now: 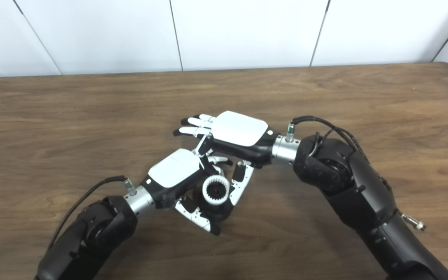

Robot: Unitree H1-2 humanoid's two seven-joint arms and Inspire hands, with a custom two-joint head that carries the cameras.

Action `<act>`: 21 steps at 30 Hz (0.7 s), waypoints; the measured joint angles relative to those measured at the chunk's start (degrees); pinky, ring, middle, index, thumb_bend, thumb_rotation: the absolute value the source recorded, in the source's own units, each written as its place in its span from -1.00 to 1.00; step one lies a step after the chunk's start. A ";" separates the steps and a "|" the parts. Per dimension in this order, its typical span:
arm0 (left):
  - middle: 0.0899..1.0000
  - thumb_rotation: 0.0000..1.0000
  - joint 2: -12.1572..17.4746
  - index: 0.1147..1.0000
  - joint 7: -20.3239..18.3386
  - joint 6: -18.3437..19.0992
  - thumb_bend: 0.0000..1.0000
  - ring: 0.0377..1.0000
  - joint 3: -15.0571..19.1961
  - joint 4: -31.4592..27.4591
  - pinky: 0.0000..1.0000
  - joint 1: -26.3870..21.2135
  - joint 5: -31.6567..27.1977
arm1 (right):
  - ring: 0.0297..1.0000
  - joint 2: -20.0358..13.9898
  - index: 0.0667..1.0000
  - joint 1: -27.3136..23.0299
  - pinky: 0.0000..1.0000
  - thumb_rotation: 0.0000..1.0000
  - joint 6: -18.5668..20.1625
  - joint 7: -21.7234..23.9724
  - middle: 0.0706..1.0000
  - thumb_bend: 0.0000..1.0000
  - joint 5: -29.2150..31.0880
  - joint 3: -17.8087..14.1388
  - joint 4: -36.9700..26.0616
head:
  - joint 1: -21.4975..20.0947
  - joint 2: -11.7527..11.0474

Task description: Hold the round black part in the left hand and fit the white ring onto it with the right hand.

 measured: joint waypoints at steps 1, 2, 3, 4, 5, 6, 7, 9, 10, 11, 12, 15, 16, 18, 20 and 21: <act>0.77 -0.87 -0.02 -0.17 -0.09 0.04 0.05 1.00 0.00 0.00 1.00 -0.01 -0.06 | 1.00 0.00 0.54 0.00 1.00 -0.33 0.23 0.12 0.94 1.00 0.04 0.00 -0.06 | 0.00 0.00; 0.76 -0.87 -0.03 -0.17 -0.11 0.07 0.05 1.00 0.00 0.00 1.00 -0.02 -0.08 | 1.00 -0.01 0.54 0.00 1.00 -0.33 0.56 0.35 0.95 1.00 0.07 0.01 -0.19 | -0.09 -0.09; 0.76 -0.87 -0.05 -0.17 -0.11 0.07 0.05 1.00 0.00 0.00 1.00 -0.02 -0.09 | 1.00 -0.01 0.54 0.00 1.00 -0.34 0.78 0.55 0.95 1.00 0.10 0.02 -0.32 | -0.09 -0.09; 0.76 -0.87 -0.08 -0.17 -0.11 0.07 0.05 1.00 0.00 0.00 1.00 -0.01 -0.09 | 1.00 -0.03 0.53 0.00 1.00 -0.35 1.02 0.70 0.95 1.00 0.14 0.02 -0.38 | -0.17 -0.09; 0.75 -0.87 -0.10 -0.17 -0.11 0.07 0.05 1.00 -0.01 0.00 1.00 -0.01 -0.09 | 1.00 -0.03 0.53 0.00 1.00 -0.36 1.30 0.84 0.96 1.00 0.23 0.02 -0.40 | -0.17 -0.17; 0.75 -0.87 -0.12 -0.17 -0.11 0.07 0.05 1.00 -0.01 0.00 1.00 -0.01 -0.08 | 1.00 -0.04 0.53 0.00 1.00 -0.37 1.50 0.98 0.96 1.00 0.37 0.02 -0.42 | -0.09 -0.09; 0.73 -0.87 -0.13 -0.17 -0.04 0.07 0.05 1.00 -0.03 0.00 1.00 0.00 -0.07 | 1.00 -0.06 0.52 -0.01 1.00 -0.39 1.61 1.06 0.96 1.00 0.53 0.02 -0.43 | -0.09 -0.09; 0.71 -0.87 -0.14 -0.17 0.19 0.06 0.05 1.00 -0.06 0.00 1.00 0.02 -0.06 | 1.00 -0.10 0.49 -0.02 1.00 -0.40 1.73 1.21 0.96 1.00 0.82 0.03 -0.43 | -0.35 0.18; 0.69 -0.87 -0.14 -0.17 0.27 0.05 0.05 1.00 -0.08 0.00 1.00 0.04 -0.06 | 1.00 -0.15 0.47 -0.03 1.00 -0.41 1.73 1.28 0.96 1.00 0.93 0.02 -0.43 | -0.35 0.18; 0.69 -0.87 -0.14 -0.17 0.28 0.04 0.05 1.00 -0.09 0.00 1.00 0.05 -0.07 | 1.00 -0.19 0.47 -0.03 1.00 -0.41 1.74 1.34 0.96 1.00 1.02 0.02 -0.43 | -0.35 0.09; 0.68 -0.87 -0.16 -0.17 0.28 0.04 0.05 1.00 -0.09 0.00 1.00 0.06 -0.09 | 1.00 -0.26 0.46 -0.05 1.00 -0.42 1.77 1.46 0.96 1.00 1.11 0.00 -0.44 | -0.35 0.00; 0.68 -0.87 -0.29 -0.17 0.23 0.04 0.05 1.00 -0.07 -0.01 1.00 0.15 -0.08 | 1.00 -0.50 0.46 -0.08 1.00 -0.45 2.05 1.90 0.98 1.00 1.24 -0.01 -0.68 | -0.53 -0.09; 0.69 -0.87 -0.30 -0.17 0.22 0.04 0.05 1.00 -0.08 -0.02 1.00 0.18 -0.08 | 1.00 -0.60 0.45 -0.08 1.00 -0.45 2.25 2.15 0.98 1.00 1.23 -0.02 -0.89 | -0.44 -0.17; 0.68 -0.87 -0.29 -0.17 0.12 0.04 0.05 1.00 -0.11 -0.18 1.00 0.21 -0.06 | 1.00 -0.82 0.43 -0.07 1.00 -0.46 2.61 2.70 0.97 1.00 1.13 -0.04 -1.03 | -0.53 -0.17; 0.66 -0.87 -0.30 -0.17 0.27 -0.19 0.05 1.00 -0.22 -0.20 1.00 0.28 -0.06 | 1.00 -1.16 0.42 -0.06 1.00 -0.47 2.75 2.92 0.97 1.00 1.12 -0.12 -1.02 | -0.70 -0.18; 0.66 -0.87 -0.31 -0.17 0.34 -0.43 0.05 1.00 -0.34 -0.20 1.00 0.31 -0.06 | 1.00 -1.33 0.42 -0.06 1.00 -0.48 2.75 2.98 0.98 1.00 1.12 -0.13 -1.03 | -0.70 -0.17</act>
